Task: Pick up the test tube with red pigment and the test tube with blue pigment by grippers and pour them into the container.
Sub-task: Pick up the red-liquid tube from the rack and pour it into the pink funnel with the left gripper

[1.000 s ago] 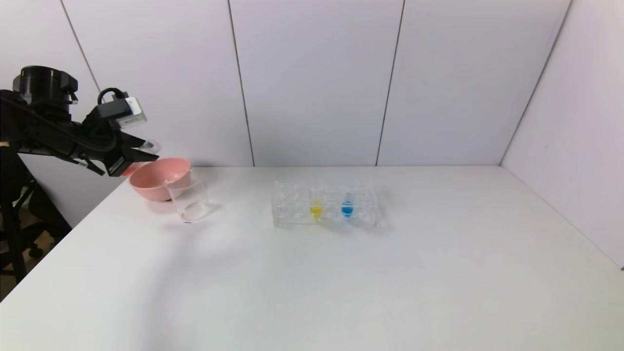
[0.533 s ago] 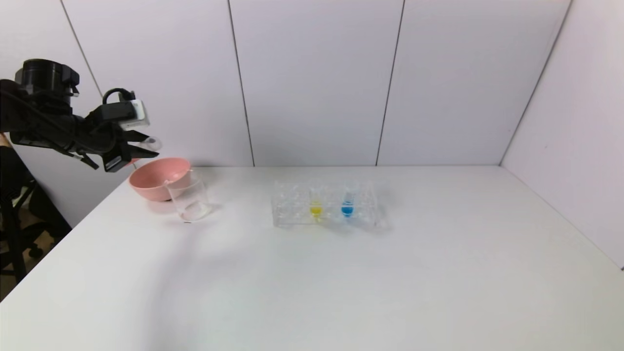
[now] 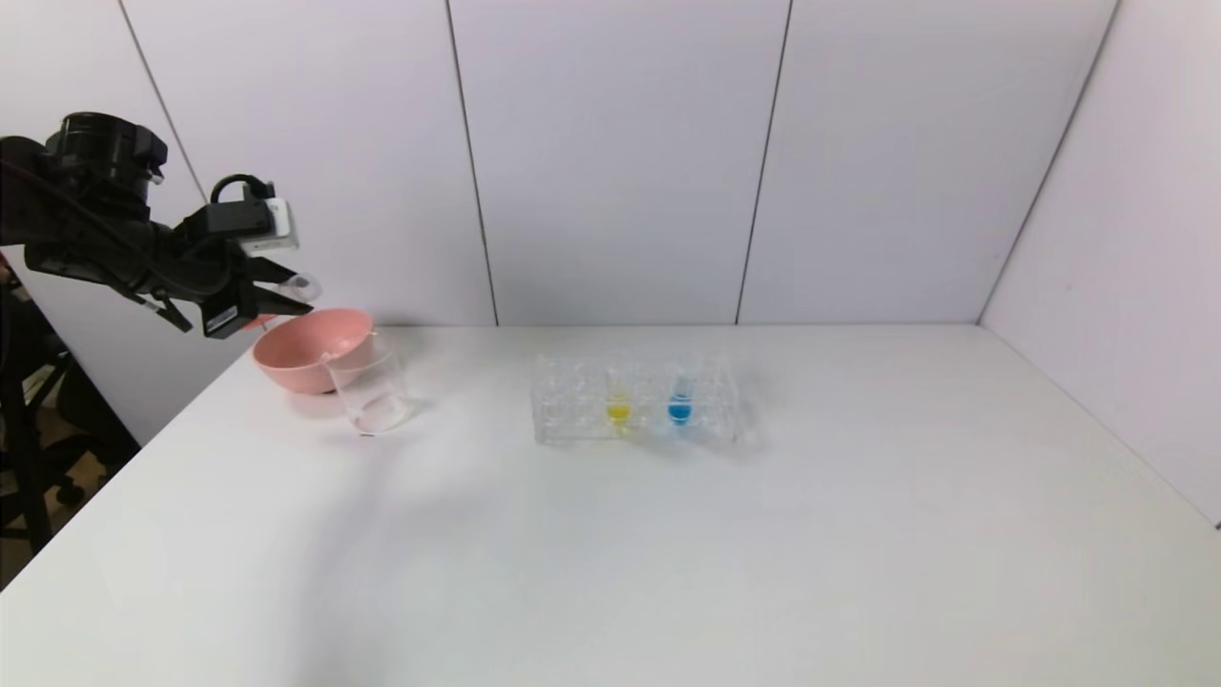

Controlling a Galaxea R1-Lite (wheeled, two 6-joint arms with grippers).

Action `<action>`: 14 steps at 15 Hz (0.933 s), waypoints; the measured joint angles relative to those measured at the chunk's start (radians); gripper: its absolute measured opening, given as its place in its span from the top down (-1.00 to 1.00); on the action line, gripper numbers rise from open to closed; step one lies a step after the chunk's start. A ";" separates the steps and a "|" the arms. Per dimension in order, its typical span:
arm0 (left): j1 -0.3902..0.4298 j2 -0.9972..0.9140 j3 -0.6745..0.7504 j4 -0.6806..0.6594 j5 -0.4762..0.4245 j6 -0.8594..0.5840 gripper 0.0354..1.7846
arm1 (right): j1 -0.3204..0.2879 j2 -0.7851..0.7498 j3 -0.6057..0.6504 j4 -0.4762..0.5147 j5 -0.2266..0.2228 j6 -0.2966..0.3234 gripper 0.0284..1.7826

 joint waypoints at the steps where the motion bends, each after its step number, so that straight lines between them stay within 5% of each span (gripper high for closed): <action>1: -0.001 0.007 -0.023 0.031 0.000 0.017 0.52 | 0.000 0.000 0.000 0.000 0.000 0.000 -0.99; 14: -0.018 0.044 -0.086 0.079 0.050 0.044 0.52 | 0.000 0.000 0.000 0.000 0.000 0.000 -0.99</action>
